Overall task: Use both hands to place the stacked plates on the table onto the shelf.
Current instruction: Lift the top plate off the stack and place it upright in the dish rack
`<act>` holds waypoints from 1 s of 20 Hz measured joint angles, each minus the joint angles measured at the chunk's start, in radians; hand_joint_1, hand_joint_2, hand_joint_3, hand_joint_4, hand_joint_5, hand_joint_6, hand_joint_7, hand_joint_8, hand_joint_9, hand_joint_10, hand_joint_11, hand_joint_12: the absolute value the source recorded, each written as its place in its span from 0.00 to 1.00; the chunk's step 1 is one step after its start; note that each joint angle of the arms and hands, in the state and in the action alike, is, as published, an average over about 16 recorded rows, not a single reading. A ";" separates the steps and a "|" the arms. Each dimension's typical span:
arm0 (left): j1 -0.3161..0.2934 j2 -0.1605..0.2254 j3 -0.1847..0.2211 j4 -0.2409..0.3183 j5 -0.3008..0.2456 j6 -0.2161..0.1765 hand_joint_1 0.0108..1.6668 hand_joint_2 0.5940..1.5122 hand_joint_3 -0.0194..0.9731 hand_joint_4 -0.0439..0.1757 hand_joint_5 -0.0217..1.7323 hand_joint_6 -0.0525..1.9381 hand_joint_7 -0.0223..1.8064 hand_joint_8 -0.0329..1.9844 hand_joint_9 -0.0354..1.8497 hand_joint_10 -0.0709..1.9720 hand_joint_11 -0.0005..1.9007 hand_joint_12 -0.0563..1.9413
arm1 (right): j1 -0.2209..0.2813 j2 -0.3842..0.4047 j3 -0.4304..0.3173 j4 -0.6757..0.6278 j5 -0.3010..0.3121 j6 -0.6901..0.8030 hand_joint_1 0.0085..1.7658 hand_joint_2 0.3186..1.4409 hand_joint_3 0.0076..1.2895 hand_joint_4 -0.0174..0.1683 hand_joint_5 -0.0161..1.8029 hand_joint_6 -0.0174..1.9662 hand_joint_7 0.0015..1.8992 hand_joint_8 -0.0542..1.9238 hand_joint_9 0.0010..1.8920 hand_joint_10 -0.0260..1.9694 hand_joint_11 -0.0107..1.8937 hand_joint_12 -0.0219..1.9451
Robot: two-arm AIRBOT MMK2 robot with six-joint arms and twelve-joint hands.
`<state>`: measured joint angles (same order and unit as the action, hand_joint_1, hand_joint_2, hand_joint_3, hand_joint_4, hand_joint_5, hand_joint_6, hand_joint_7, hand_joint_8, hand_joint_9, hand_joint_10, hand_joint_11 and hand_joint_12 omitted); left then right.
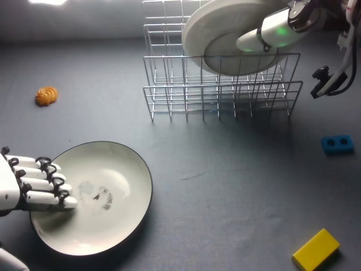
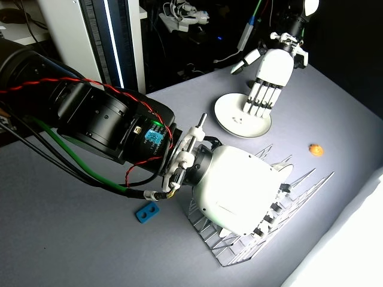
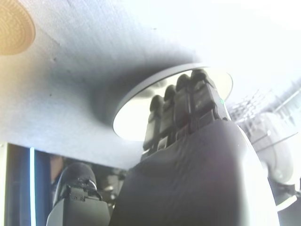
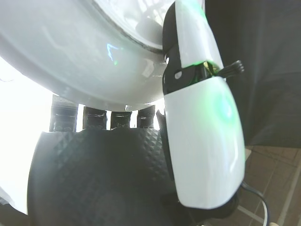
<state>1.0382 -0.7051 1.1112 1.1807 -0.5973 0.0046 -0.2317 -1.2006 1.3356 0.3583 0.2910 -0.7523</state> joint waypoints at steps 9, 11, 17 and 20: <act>-0.003 0.014 0.002 -0.023 0.009 0.010 0.00 0.50 0.03 0.21 0.07 0.03 0.06 0.02 0.05 0.04 0.01 0.09 | 0.005 0.000 0.001 0.001 -0.006 0.004 0.69 0.64 0.00 0.05 0.48 0.32 0.53 0.15 0.51 0.18 0.34 0.65; 0.001 0.015 0.002 -0.027 0.019 0.009 0.00 0.50 0.03 0.21 0.08 0.03 0.06 0.02 0.06 0.04 0.01 0.10 | 0.007 0.000 0.001 0.001 -0.008 0.006 0.69 0.64 0.00 0.05 0.48 0.27 0.52 0.10 0.51 0.12 0.32 0.65; 0.028 0.018 -0.008 -0.066 0.069 -0.009 0.00 0.50 0.03 0.20 0.08 0.03 0.07 0.02 0.06 0.04 0.01 0.10 | 0.013 0.001 0.000 0.002 -0.013 0.010 0.69 0.63 0.00 0.05 0.47 0.09 0.50 0.04 0.51 0.08 0.26 0.66; 0.044 0.020 -0.017 -0.095 0.086 -0.020 0.00 0.50 0.03 0.19 0.08 0.02 0.07 0.02 0.07 0.04 0.01 0.11 | 0.014 0.001 -0.001 0.002 -0.014 0.011 0.69 0.62 0.00 0.05 0.46 0.05 0.49 0.03 0.51 0.08 0.23 0.66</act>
<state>1.0821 -0.6850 1.0937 1.0858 -0.5110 -0.0152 -0.2179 -1.1994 1.3350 0.3599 0.2773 -0.7410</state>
